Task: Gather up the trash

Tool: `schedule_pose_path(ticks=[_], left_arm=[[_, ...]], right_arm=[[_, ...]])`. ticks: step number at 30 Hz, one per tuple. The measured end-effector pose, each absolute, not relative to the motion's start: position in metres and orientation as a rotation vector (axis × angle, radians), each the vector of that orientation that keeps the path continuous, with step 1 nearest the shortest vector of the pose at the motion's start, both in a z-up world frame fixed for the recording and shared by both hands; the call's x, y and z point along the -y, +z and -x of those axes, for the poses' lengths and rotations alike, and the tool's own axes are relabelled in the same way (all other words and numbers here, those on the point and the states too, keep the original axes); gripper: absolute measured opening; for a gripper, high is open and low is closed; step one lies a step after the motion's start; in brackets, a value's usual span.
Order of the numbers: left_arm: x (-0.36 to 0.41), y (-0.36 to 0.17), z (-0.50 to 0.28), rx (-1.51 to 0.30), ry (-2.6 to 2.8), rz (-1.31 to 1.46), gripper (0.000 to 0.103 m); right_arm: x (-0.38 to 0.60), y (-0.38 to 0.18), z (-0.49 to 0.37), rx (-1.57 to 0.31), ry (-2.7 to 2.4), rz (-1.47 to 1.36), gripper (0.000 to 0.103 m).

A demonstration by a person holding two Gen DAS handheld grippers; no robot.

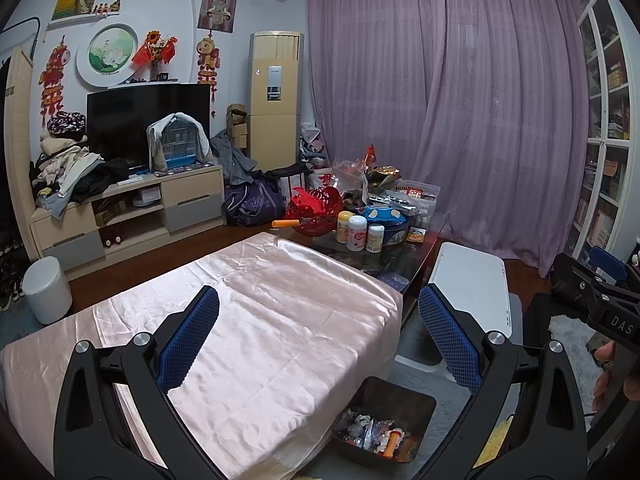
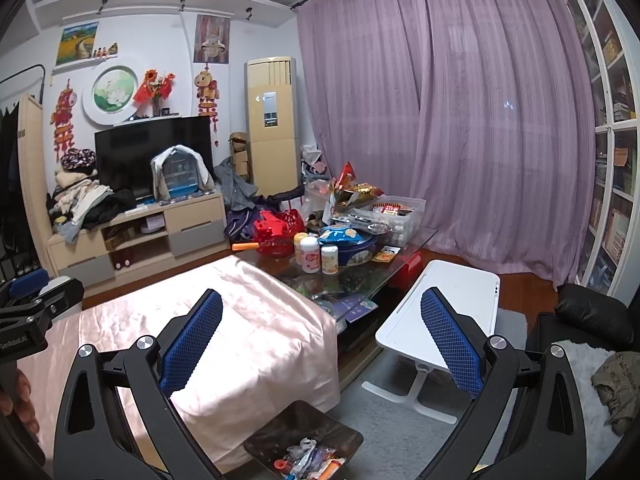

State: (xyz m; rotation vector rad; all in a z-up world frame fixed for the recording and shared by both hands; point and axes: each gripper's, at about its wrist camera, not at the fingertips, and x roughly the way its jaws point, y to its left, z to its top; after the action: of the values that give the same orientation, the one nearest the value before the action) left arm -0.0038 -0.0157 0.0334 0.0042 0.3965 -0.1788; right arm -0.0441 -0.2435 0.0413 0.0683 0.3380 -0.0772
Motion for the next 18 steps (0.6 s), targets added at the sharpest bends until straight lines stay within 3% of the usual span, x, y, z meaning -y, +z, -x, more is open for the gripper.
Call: schedule_pose_path(ticks=[18], left_arm=[[0.0156,0.0332,0.0042,-0.396,-0.178,-0.004,0.095]], right_arm=[[0.2446,0.0421,0.0452,-0.338,-0.080,-0.071,0.100]])
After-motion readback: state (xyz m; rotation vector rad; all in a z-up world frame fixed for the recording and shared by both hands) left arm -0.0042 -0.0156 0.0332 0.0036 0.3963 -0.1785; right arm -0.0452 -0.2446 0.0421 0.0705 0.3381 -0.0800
